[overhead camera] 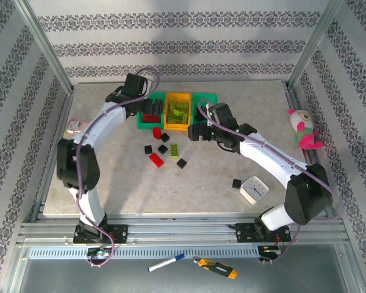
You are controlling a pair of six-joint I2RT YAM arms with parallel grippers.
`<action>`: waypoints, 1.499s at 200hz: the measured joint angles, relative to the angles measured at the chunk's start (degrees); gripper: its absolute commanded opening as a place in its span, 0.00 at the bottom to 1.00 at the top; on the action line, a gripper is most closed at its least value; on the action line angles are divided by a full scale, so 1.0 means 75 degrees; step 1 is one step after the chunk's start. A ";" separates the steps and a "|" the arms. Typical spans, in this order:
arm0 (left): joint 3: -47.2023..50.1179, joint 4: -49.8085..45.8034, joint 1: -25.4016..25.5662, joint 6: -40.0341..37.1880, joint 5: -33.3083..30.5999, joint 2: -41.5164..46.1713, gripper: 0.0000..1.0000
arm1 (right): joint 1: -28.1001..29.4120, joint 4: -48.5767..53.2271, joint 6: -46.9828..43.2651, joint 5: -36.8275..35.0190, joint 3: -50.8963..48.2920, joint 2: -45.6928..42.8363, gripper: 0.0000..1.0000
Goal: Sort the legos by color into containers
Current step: Pick up the lego from the center of the table.
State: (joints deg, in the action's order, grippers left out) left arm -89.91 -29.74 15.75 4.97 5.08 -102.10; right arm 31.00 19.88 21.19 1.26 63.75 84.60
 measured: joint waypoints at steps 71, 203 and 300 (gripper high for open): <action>0.3891 0.0743 0.0090 -0.1431 0.2034 0.3276 0.99 | 0.1259 0.0233 0.0050 -0.0166 -0.0425 0.0283 0.90; 0.7341 0.0428 0.0358 -0.3037 0.3529 0.8390 0.99 | 0.2253 0.1985 -0.1093 -0.0656 0.1851 0.3573 0.65; 0.7539 0.0440 0.0358 -0.3008 0.3672 0.8437 0.99 | 0.2253 0.2419 -0.1285 -0.0860 0.2288 0.4100 0.33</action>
State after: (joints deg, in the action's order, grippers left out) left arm -33.36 -26.44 18.44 -17.58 32.62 -38.83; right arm 47.90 38.02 11.55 -5.19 80.90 115.35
